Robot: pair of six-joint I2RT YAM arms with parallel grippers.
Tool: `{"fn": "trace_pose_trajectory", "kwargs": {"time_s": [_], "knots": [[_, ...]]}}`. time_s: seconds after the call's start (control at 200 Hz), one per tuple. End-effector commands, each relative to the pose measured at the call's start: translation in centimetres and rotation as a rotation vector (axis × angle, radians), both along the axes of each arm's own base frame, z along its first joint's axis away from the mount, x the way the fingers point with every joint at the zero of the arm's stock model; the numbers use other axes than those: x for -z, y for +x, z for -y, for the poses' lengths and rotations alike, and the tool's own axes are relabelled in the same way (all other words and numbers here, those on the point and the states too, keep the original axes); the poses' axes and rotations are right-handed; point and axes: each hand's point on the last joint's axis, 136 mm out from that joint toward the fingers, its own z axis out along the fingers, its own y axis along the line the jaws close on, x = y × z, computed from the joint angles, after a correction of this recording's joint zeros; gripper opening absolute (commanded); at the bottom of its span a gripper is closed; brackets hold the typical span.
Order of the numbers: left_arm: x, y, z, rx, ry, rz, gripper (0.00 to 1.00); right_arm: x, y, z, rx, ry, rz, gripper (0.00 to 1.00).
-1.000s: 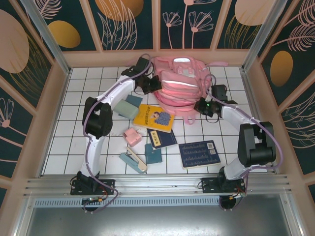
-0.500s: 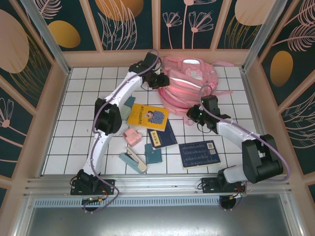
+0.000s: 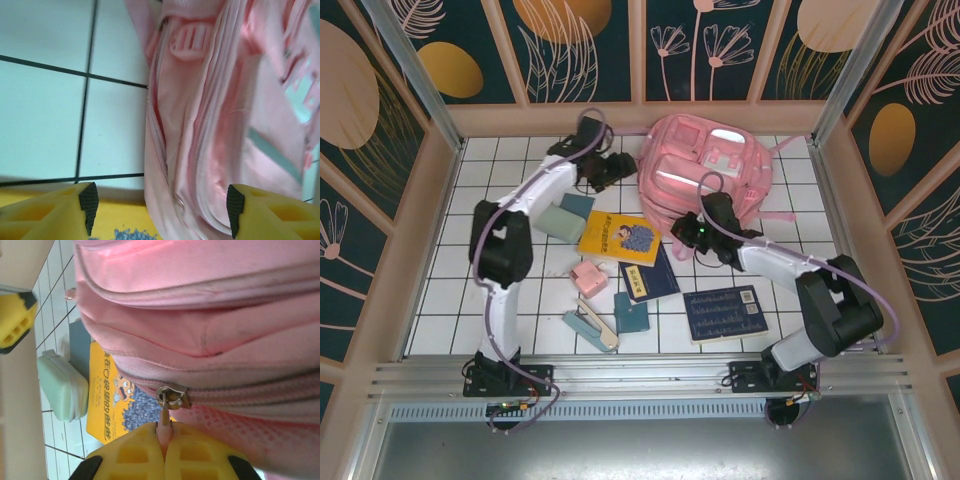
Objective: Pack books, pencil case, and school supplies into a backpack
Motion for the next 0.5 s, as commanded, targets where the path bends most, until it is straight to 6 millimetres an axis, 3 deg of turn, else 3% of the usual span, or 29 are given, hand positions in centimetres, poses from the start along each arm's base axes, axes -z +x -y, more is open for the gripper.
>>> {"fn": "trace_pose_trajectory", "kwargs": {"time_s": [0.0, 0.235, 0.495], "knots": [[-3.9, -1.3, 1.8, -0.016, -0.175, 0.026, 0.71, -4.0, 1.7, -3.3, -0.065, 0.088, 0.103, 0.00], [-1.5, -4.6, 4.2, -0.049, -0.304, -0.148, 0.68, -3.2, 2.2, -4.5, -0.075, 0.128, 0.070, 0.00], [3.3, -6.3, 7.6, -0.026, -0.294, -0.307, 0.62, -3.9, 2.7, -4.6, -0.071, 0.113, 0.083, 0.00]]}}
